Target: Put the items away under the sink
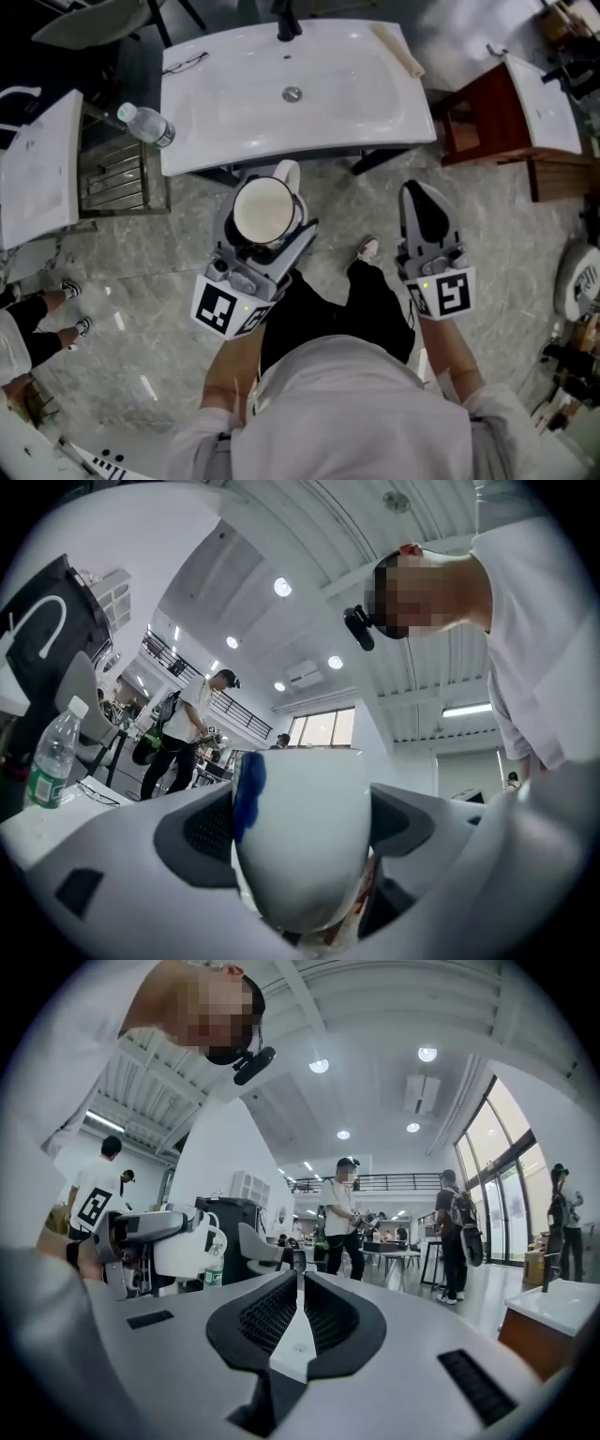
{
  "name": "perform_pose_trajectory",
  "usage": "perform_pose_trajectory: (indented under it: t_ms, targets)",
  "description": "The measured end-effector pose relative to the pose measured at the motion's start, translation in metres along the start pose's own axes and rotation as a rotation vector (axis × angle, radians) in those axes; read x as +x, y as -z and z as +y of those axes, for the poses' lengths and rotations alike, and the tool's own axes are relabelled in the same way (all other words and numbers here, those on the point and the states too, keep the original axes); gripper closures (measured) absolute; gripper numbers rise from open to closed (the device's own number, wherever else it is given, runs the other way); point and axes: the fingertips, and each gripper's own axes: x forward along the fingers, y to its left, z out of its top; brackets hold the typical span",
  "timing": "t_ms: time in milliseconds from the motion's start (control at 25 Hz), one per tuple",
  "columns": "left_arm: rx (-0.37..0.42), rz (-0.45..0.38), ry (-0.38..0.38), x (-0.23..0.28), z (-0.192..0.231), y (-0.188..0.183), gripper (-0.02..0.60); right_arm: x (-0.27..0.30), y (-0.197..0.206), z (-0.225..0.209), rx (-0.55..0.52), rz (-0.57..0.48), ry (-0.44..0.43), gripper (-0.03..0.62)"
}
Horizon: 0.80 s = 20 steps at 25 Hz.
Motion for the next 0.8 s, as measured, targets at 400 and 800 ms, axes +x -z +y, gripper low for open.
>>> perform_pose_trajectory:
  t_ms: [400,800]
  targets:
    - [0.109,0.041,-0.086,0.004,0.015,0.081,0.189,0.027,0.08,-0.016,0.025,0.008,-0.142,0.546]
    - [0.107,0.085,-0.087,-0.012,0.041,0.177,0.189,0.038,0.162,-0.005,0.01,0.003,-0.201,0.546]
